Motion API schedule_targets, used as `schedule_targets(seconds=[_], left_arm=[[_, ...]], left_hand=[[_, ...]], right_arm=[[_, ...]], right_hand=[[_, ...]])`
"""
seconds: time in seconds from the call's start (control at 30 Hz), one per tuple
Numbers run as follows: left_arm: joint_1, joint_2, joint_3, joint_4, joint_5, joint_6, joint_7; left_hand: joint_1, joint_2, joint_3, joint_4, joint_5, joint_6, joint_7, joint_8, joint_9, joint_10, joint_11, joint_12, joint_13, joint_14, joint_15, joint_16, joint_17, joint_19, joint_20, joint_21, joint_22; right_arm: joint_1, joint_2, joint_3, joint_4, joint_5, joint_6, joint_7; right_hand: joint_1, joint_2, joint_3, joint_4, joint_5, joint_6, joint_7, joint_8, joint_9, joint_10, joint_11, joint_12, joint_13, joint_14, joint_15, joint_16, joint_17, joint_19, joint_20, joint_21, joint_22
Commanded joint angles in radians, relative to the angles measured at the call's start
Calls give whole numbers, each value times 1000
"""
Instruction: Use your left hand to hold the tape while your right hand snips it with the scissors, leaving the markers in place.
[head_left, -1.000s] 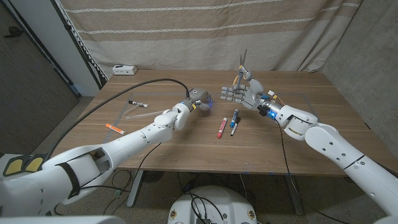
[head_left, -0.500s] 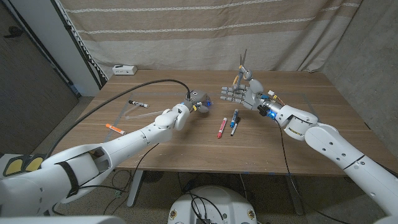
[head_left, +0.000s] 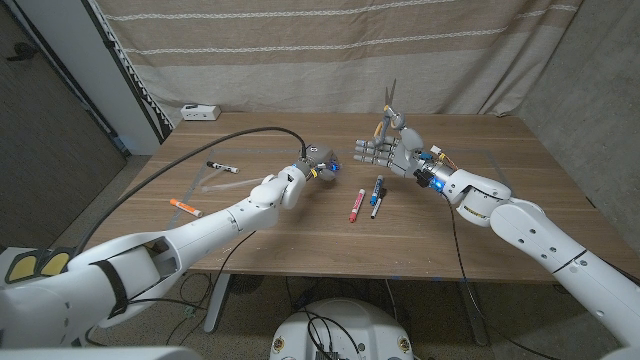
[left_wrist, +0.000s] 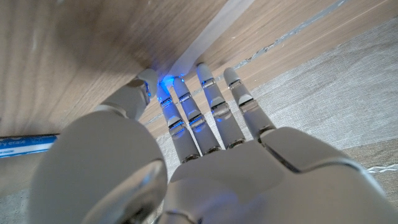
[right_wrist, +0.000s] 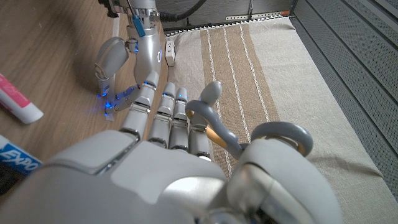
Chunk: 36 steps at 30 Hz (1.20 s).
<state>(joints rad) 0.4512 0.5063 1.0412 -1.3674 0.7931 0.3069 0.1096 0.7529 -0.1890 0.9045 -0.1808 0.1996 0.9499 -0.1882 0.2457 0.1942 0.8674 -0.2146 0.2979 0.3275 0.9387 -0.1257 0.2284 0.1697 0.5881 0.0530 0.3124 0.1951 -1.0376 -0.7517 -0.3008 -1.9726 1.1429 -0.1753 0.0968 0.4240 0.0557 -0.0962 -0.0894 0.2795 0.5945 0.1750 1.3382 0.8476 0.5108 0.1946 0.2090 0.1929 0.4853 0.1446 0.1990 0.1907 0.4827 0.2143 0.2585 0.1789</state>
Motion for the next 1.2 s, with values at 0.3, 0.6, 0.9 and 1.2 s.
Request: schedule_targets(seconds=[0.3, 0.6, 0.9, 1.2], left_arm=[[10, -4, 7, 0, 4, 17, 3], [22, -7, -2, -2, -11, 15, 25], [24, -13, -8, -4, -31, 14, 20], [58, -23, -57, 5, -104, -27, 123]], left_hand=[[121, 4, 69, -19, -8, 85, 20, 21, 1, 118, 2, 42, 26, 149, -111, 2, 25, 24, -79, 6, 2], [299, 18, -33, -9, -28, 173, 31, 14, 5, 244, 3, 152, 114, 329, -116, 45, 56, 35, -145, 13, 11], [355, 42, -111, 4, -33, 279, 53, 36, 7, 282, 11, 186, 136, 378, -117, 44, 63, 24, -203, 22, 22], [382, 71, -120, 13, -30, 273, 67, 29, 16, 270, 15, 189, 149, 419, -116, 47, 66, 22, -231, 36, 31]], right_arm=[[-2, -1, 3, -6, 5, -1, -8], [-3, -5, 5, -8, 4, -1, -9], [-11, -8, 10, -11, 7, 1, -9], [-11, -8, 10, -5, 10, 2, -2]], right_hand=[[2, 10, -1, -5, -2, 2, 8, 7, 1, -3, -3, 0, 5, -5, 6, -2, 3, 13, 3, -10, 6], [2, 11, -2, -5, -2, 1, 8, 8, 2, -4, -2, 0, 5, -13, 11, -5, 3, 16, 3, -15, 6], [3, 12, -3, -6, -2, 0, 8, 9, 2, -5, -2, 0, 5, -15, 11, -5, 3, 19, 3, -19, 6], [4, 13, -2, -7, -2, 1, 7, 8, -1, -5, -4, 0, 4, -15, 12, -4, 3, 21, 3, -23, 7]])
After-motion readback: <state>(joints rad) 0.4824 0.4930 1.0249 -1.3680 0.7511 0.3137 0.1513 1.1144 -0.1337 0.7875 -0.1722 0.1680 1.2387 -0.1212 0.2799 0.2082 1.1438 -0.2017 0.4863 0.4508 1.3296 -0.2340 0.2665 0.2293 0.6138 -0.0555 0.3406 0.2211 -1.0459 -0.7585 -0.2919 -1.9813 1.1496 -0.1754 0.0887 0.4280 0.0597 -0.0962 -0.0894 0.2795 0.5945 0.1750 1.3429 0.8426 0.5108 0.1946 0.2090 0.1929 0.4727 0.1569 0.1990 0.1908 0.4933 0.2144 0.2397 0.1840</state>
